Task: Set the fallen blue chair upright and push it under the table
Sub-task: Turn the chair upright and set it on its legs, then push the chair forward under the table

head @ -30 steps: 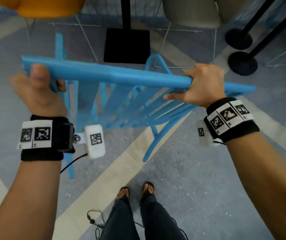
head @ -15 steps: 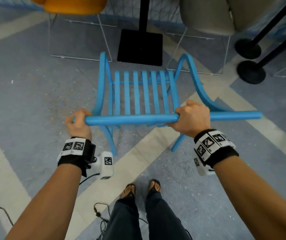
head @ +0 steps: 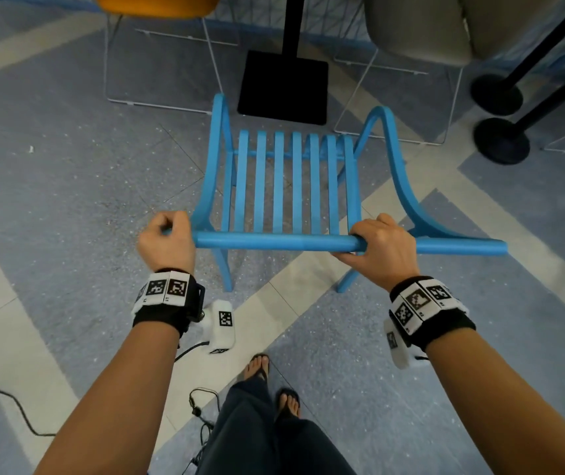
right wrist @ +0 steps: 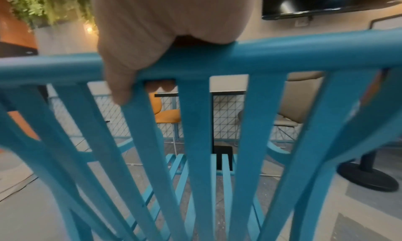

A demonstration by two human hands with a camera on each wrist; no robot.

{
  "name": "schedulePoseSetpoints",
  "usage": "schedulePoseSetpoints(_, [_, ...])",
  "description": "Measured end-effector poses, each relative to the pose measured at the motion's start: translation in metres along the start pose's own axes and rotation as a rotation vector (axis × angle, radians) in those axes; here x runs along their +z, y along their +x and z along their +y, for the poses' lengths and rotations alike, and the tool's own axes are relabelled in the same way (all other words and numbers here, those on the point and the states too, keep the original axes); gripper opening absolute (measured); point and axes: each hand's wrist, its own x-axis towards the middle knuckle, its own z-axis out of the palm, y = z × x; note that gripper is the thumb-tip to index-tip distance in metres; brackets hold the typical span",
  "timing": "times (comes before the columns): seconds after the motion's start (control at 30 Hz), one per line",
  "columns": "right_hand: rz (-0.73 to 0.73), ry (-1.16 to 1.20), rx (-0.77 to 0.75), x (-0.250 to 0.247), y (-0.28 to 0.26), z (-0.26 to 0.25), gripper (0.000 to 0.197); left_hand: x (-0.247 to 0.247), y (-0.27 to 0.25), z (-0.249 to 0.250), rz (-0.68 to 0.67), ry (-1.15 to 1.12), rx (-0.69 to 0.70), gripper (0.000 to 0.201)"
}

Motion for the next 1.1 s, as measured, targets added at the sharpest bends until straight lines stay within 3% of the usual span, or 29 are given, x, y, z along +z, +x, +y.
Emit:
schedulePoseSetpoints(0.1, [0.019, 0.06, 0.01, -0.01, -0.011, 0.019, 0.048, 0.008, -0.02, 0.023, 0.038, 0.27, 0.305, 0.026])
schedulePoseSetpoints(0.17, [0.051, 0.017, 0.135, -0.013, -0.017, 0.037, 0.054, 0.022, -0.039, 0.033, -0.052, 0.44, 0.492, 0.027])
schedulePoseSetpoints(0.23, [0.097, -0.055, 0.263, -0.013, -0.019, 0.053, 0.057, 0.037, -0.052, 0.036, -0.158, 0.596, 0.582, 0.038])
schedulePoseSetpoints(0.37, [0.121, -0.124, 0.346, -0.011, -0.013, 0.06, 0.054, 0.047, -0.058, 0.031, -0.197, 0.863, 0.597, 0.039])
schedulePoseSetpoints(0.63, [0.155, -0.127, 0.323, -0.008, 0.009, 0.064, 0.036, 0.06, -0.038, 0.032, -0.171, 0.903, 0.628, 0.032])
schedulePoseSetpoints(0.87, [0.131, -0.115, 0.336, 0.002, 0.075, 0.066, 0.035, 0.093, 0.024, 0.047, -0.217, 0.949, 0.606, 0.031])
schedulePoseSetpoints(1.1, [0.151, -0.113, 0.348, 0.012, 0.177, 0.072, 0.038, 0.146, 0.111, 0.07, -0.231, 0.925, 0.618, 0.033])
